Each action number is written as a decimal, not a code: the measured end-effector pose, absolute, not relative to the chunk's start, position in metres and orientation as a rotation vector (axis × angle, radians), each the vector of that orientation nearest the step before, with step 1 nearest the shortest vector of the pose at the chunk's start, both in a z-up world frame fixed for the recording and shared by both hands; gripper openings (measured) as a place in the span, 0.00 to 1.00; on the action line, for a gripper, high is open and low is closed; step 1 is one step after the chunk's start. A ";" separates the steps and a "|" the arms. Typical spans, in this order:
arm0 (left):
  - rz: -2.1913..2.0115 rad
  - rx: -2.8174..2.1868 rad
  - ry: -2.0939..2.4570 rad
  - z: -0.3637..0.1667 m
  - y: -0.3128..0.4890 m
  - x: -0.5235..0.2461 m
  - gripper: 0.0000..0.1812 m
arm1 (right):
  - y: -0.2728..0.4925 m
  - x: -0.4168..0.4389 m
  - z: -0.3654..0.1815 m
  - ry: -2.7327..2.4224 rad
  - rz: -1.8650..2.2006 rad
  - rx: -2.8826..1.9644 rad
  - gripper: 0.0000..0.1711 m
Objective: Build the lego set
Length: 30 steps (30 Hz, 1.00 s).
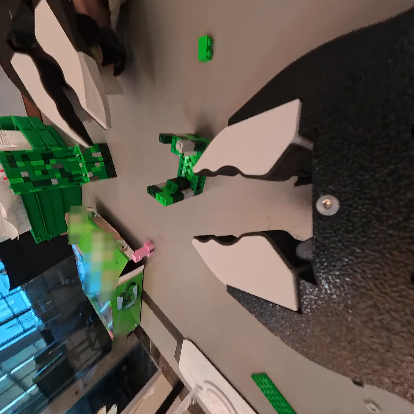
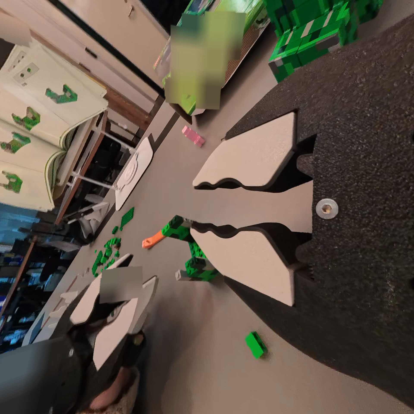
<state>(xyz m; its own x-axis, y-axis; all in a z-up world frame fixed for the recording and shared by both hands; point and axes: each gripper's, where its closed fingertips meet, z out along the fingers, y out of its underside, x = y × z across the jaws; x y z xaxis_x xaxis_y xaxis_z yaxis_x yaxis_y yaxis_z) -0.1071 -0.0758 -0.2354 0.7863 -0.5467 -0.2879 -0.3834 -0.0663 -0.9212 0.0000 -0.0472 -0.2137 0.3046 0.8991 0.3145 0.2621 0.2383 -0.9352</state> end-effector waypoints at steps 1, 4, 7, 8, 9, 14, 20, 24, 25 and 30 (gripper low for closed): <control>-0.192 -1.691 0.762 -0.238 -0.079 -0.103 0.29 | -0.054 -0.001 -0.215 -1.262 0.670 -1.267 0.16; -0.383 -1.675 0.941 -0.243 -0.103 -0.077 0.23 | -0.097 -0.003 -0.236 -1.560 0.860 -1.203 0.13; -0.502 -1.634 1.075 -0.245 -0.126 -0.056 0.17 | -0.126 0.002 -0.251 -1.758 0.992 -1.222 0.11; -0.500 -1.627 1.100 -0.246 -0.128 -0.052 0.17 | -0.135 0.003 -0.255 -1.807 1.045 -1.265 0.11; -0.495 -1.620 1.125 -0.247 -0.131 -0.049 0.17 | -0.142 0.004 -0.262 -1.854 1.076 -1.340 0.11; -0.428 -1.615 1.205 -0.254 -0.137 -0.038 0.15 | -0.156 0.000 -0.280 -1.844 0.979 -1.553 0.21; -0.321 -1.556 1.320 -0.263 -0.146 -0.028 0.15 | -0.153 0.001 -0.289 -1.641 0.832 -1.777 0.19; -0.223 -1.475 1.390 -0.267 -0.150 -0.023 0.15 | -0.156 0.001 -0.291 -1.561 0.737 -1.827 0.17; -0.200 -1.451 1.400 -0.267 -0.151 -0.022 0.16 | -0.156 0.000 -0.293 -1.560 0.692 -1.837 0.16; -0.103 -1.364 1.446 -0.269 -0.150 -0.023 0.16 | -0.159 -0.005 -0.296 -1.562 0.585 -1.884 0.07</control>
<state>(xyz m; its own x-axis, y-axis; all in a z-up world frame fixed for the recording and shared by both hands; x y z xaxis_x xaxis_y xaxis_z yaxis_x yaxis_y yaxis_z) -0.0231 -0.1499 -0.2686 0.2536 -0.7480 -0.6133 -0.6534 0.3350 -0.6788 -0.0049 -0.1591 -0.2961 0.2042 0.9777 0.0481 0.7059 -0.1130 -0.6993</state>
